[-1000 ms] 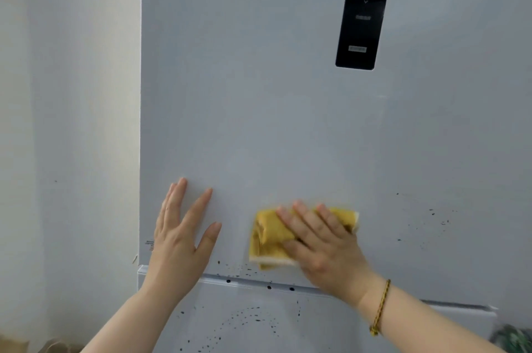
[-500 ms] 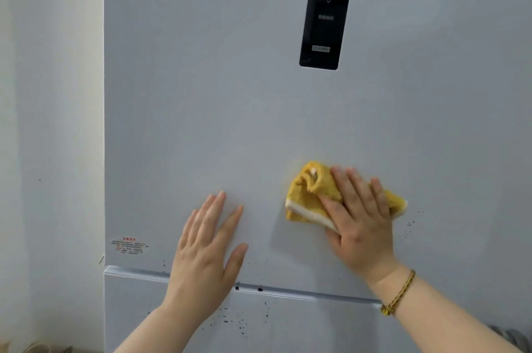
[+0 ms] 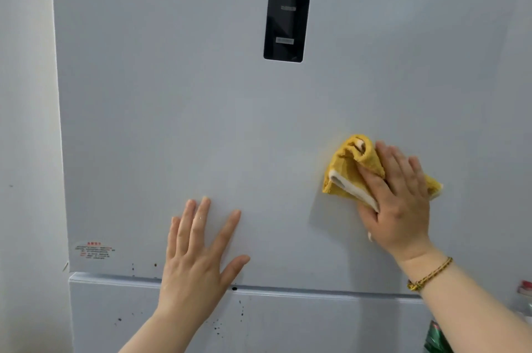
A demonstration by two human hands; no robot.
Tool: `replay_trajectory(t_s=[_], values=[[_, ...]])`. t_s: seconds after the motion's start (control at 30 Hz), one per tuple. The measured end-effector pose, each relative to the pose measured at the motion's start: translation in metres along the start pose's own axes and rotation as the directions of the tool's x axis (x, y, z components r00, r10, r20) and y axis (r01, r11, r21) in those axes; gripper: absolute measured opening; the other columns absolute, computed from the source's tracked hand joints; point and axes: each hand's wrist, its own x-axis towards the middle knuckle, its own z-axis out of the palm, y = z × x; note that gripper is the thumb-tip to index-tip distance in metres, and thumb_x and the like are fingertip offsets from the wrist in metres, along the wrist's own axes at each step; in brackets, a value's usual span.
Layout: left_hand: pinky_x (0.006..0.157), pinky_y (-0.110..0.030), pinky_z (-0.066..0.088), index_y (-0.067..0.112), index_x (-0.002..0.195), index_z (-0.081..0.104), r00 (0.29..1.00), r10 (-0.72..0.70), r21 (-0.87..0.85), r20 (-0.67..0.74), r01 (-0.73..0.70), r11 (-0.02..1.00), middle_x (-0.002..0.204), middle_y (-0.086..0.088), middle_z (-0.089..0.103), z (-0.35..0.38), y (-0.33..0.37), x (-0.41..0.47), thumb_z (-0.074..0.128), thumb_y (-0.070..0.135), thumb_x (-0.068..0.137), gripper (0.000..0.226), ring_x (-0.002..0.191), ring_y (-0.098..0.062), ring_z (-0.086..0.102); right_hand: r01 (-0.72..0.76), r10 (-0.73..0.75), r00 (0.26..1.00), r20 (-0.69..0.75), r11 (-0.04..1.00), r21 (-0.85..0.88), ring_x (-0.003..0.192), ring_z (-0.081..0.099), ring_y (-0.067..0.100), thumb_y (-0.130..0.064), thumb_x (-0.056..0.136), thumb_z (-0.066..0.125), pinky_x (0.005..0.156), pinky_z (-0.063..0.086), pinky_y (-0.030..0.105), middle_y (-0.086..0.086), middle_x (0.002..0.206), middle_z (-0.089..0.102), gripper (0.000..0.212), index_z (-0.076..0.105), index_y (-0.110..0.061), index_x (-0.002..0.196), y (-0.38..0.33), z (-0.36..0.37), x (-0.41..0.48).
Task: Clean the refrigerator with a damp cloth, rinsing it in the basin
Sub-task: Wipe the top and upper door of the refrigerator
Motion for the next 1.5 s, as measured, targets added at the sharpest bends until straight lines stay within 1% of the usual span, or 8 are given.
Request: replay_trajectory(t_s=[0.37, 0.53, 0.67, 0.83, 1.0, 1.2, 1.37, 1.5], values=[[0.114, -0.028, -0.001, 0.001, 0.138, 0.021, 0.997, -0.021, -0.074, 0.069, 0.026, 0.997, 0.153, 0.006, -0.017, 0.005, 0.033, -0.001, 0.009, 0.058, 0.092, 0.075, 0.142, -0.009, -0.011, 0.506, -0.514, 0.844, 0.154, 0.858, 0.091, 0.143, 0.010, 0.020, -0.029, 0.097, 0.029, 0.116, 0.012, 0.035, 0.002, 0.156, 0.003, 0.024, 0.048, -0.023, 0.110, -0.001, -0.002, -0.082], [0.115, -0.028, -0.003, -0.004, 0.139, 0.019, 0.990, -0.018, -0.042, 0.140, 0.024, 0.999, 0.149, -0.015, 0.013, 0.004, 0.034, -0.001, 0.009, 0.061, 0.091, 0.081, 0.142, -0.009, -0.012, -0.138, 0.138, 0.990, 0.005, 0.989, 0.044, 0.136, 0.020, 0.030, -0.025, 0.088, 0.038, 0.113, 0.008, 0.035, 0.012, 0.149, 0.017, 0.043, 0.036, -0.020, 0.130, 0.032, -0.005, -0.055], [0.115, -0.027, -0.005, -0.005, 0.136, 0.022, 0.986, -0.020, -0.043, 0.167, 0.028, 0.999, 0.143, -0.018, 0.021, 0.003, 0.035, -0.002, 0.008, 0.062, 0.090, 0.083, 0.141, -0.008, -0.013, -0.697, 0.708, 0.703, -0.062, 0.704, 0.139, 0.124, 0.027, 0.037, -0.019, 0.077, 0.037, 0.110, 0.012, 0.046, 0.036, 0.136, 0.034, 0.054, 0.033, -0.012, 0.130, 0.002, -0.001, -0.077], [0.115, -0.026, -0.007, -0.005, 0.137, 0.020, 0.985, -0.023, -0.025, 0.172, 0.028, 0.999, 0.144, -0.017, 0.019, 0.003, 0.034, -0.002, 0.007, 0.062, 0.089, 0.083, 0.140, -0.006, -0.016, -0.361, 0.352, 0.916, 0.192, 0.932, 0.016, 0.143, -0.004, 0.018, -0.040, 0.098, 0.021, 0.115, -0.002, 0.032, 0.005, 0.156, -0.001, 0.049, 0.012, -0.030, 0.145, -0.040, -0.007, -0.162], [0.115, -0.023, -0.007, -0.003, 0.137, 0.020, 0.982, 0.002, -0.044, 0.187, 0.006, 0.999, 0.144, -0.015, 0.020, 0.000, 0.029, -0.001, 0.008, 0.061, 0.090, 0.080, 0.140, -0.005, -0.015, -0.246, 0.230, 0.950, 0.213, 0.968, 0.050, 0.142, 0.003, 0.025, -0.047, 0.097, 0.017, 0.114, 0.002, 0.031, 0.007, 0.155, 0.002, 0.051, 0.014, -0.030, 0.145, -0.010, -0.016, -0.144], [0.112, -0.018, -0.004, 0.009, 0.135, 0.028, 0.983, 0.058, -0.155, 0.175, -0.030, 0.987, 0.143, -0.008, 0.022, -0.007, 0.023, -0.003, 0.010, 0.057, 0.092, 0.067, 0.139, 0.002, -0.012, -0.855, 0.864, 0.503, 0.030, 0.492, 0.164, 0.132, 0.021, 0.043, -0.035, 0.087, 0.037, 0.109, 0.013, 0.052, 0.036, 0.142, 0.024, 0.061, 0.031, -0.001, 0.138, -0.060, 0.002, -0.093], [0.111, -0.014, 0.001, 0.011, 0.133, 0.033, 0.989, 0.070, -0.249, 0.133, -0.035, 0.968, 0.141, -0.006, 0.026, -0.015, -0.005, -0.012, 0.014, 0.050, 0.095, 0.057, 0.138, 0.007, -0.005, -0.431, 0.391, 0.889, 0.238, 0.891, 0.144, 0.141, 0.010, 0.026, -0.036, 0.098, 0.016, 0.116, 0.003, 0.035, 0.008, 0.155, 0.002, 0.045, 0.035, -0.011, 0.131, -0.161, 0.013, -0.131], [0.111, -0.021, 0.005, 0.009, 0.132, 0.034, 0.992, -0.056, -0.209, 0.109, 0.078, 0.975, 0.142, -0.011, 0.025, -0.021, -0.047, -0.022, 0.015, 0.054, 0.093, 0.062, 0.141, -0.003, -0.001, -0.321, 0.293, 0.935, 0.200, 0.939, 0.121, 0.141, 0.010, 0.025, -0.030, 0.094, 0.024, 0.115, 0.006, 0.032, 0.006, 0.155, 0.008, 0.050, 0.021, -0.021, 0.143, -0.143, 0.011, -0.128]])
